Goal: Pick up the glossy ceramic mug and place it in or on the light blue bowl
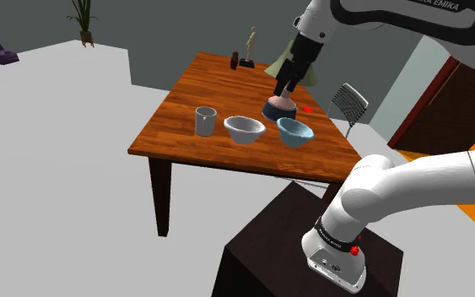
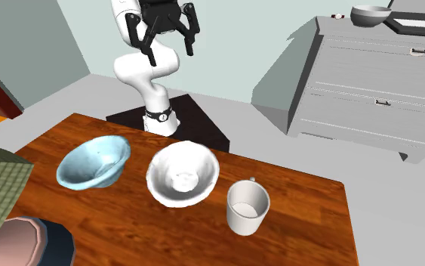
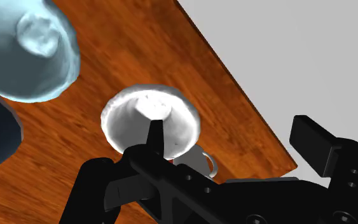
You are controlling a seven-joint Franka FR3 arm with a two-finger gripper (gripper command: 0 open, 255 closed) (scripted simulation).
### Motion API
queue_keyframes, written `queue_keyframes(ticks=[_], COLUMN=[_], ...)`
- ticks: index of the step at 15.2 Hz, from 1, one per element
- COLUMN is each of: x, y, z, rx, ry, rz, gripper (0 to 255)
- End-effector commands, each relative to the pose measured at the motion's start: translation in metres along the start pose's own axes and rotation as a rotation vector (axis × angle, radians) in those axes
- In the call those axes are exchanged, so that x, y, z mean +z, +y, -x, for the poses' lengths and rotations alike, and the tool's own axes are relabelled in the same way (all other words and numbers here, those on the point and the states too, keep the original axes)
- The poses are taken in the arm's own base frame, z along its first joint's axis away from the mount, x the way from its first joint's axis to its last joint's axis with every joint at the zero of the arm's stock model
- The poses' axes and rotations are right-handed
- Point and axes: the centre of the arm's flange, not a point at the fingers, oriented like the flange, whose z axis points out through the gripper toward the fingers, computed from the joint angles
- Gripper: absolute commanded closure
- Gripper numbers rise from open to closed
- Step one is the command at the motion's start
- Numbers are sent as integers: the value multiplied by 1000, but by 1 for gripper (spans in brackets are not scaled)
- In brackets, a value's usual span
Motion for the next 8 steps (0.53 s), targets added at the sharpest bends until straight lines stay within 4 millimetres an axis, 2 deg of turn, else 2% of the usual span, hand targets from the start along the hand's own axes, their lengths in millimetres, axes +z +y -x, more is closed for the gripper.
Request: queue_keyframes(ticks=[1, 8], x=[0, 58], y=[0, 8], z=[0, -75], rx=[0, 28], ry=[0, -19], rz=[0, 0], gripper=[0, 0])
